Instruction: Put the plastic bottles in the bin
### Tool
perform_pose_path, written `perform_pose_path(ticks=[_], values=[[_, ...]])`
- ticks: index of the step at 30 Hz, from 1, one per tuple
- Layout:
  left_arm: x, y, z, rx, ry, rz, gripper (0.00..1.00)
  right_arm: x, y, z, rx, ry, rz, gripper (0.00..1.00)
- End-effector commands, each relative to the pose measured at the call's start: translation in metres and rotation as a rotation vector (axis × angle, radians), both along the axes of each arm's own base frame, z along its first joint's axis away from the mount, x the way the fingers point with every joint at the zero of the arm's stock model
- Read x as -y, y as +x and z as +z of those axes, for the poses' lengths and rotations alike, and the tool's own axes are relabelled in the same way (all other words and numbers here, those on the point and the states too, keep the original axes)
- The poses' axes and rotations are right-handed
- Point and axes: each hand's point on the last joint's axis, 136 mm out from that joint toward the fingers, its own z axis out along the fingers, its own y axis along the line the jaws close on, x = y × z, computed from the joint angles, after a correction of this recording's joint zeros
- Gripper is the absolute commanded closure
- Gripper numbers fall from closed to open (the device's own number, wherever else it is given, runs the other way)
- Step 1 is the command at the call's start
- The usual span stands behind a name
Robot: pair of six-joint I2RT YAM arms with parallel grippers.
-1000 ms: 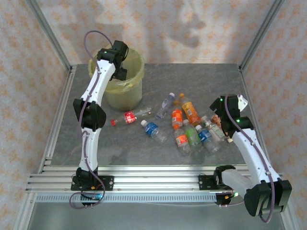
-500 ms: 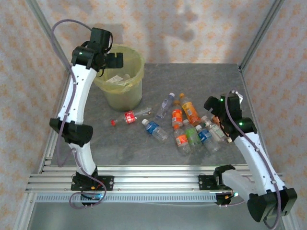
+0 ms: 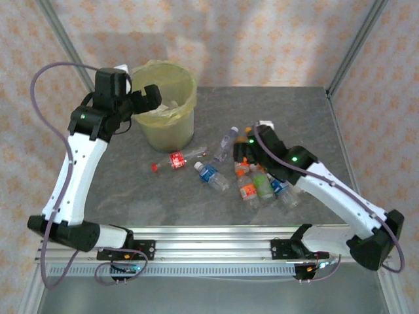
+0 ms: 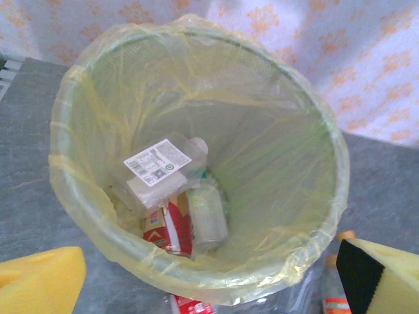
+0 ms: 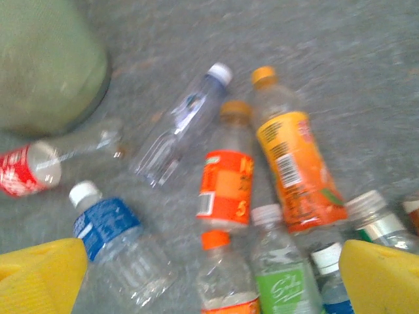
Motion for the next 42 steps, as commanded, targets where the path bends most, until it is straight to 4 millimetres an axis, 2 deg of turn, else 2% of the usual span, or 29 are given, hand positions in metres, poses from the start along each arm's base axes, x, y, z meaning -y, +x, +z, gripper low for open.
perform_pose_path(ticks=[1,8,14,20,31,38,42], values=[[-0.006,-0.003,0.012,0.101,-0.092,0.066,0.0,-0.015,-0.013,-0.014,-0.068,-0.104,0.089,0.01],[-0.023,-0.02,0.0,0.149,-0.153,0.184,0.0,-0.07,-0.037,-0.068,-0.256,-0.185,0.302,0.01],[-0.036,-0.031,-0.01,0.175,-0.159,0.259,0.0,-0.098,-0.041,-0.105,-0.355,-0.254,0.41,0.07],[-0.044,-0.038,-0.012,0.17,-0.138,0.294,0.0,-0.111,-0.034,-0.134,-0.393,-0.307,0.468,0.07],[-0.041,-0.034,-0.026,0.12,-0.126,0.283,0.0,-0.122,-0.031,-0.182,-0.458,-0.36,0.514,0.1],[-0.04,-0.033,-0.028,0.119,-0.133,0.283,0.0,-0.119,-0.031,-0.206,-0.479,-0.389,0.523,0.17],[-0.04,-0.033,-0.029,0.117,-0.135,0.282,0.0,-0.121,-0.033,-0.212,-0.493,-0.39,0.529,0.27]])
